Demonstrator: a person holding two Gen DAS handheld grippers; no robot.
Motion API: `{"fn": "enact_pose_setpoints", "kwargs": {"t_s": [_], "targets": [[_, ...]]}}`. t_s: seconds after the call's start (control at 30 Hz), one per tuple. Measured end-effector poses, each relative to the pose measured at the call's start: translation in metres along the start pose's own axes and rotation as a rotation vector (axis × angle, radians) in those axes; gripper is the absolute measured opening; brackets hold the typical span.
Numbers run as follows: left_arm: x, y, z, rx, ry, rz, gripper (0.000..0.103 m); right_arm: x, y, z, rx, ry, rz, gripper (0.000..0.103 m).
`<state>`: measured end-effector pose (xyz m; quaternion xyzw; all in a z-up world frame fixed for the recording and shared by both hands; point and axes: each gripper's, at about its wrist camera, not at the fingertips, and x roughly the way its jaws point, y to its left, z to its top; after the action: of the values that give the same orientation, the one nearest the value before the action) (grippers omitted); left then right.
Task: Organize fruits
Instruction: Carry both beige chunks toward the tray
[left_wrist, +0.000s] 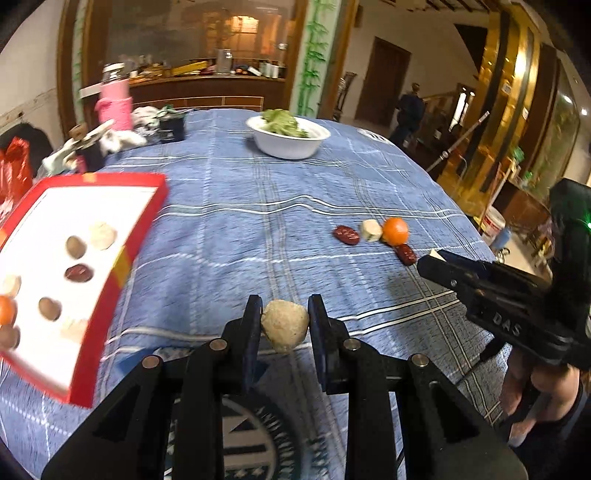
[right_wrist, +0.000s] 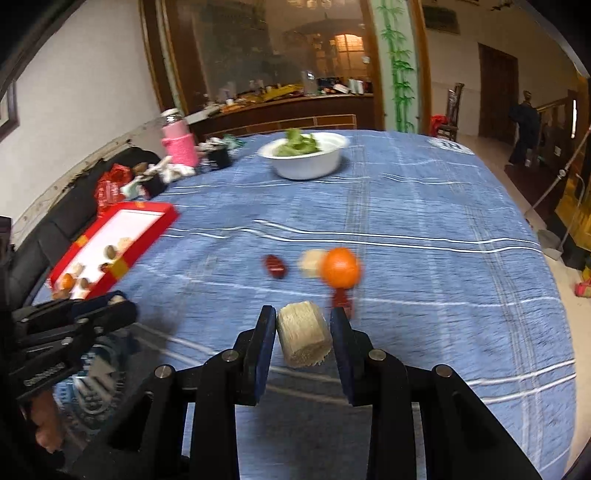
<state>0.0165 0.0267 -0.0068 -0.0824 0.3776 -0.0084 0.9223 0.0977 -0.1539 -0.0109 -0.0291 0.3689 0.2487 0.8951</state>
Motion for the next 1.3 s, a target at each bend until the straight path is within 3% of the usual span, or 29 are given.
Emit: {"fn": "enact_pose_setpoints", "kwargs": {"t_s": [0.5, 0.87, 1.3], "targets": [[-0.039, 0.068, -0.01, -0.128, -0.069, 0.156, 0.023, 0.02, 0.12, 0.002, -0.137, 0.025, 0.045, 0.031], [-0.058, 0.104, -0.012, -0.201, -0.084, 0.261, 0.023, 0.025, 0.156, 0.008, -0.179, 0.022, 0.08, 0.031], [-0.066, 0.135, -0.01, -0.264, -0.083, 0.367, 0.023, 0.033, 0.208, 0.032, -0.223, -0.016, 0.184, 0.031]]}}
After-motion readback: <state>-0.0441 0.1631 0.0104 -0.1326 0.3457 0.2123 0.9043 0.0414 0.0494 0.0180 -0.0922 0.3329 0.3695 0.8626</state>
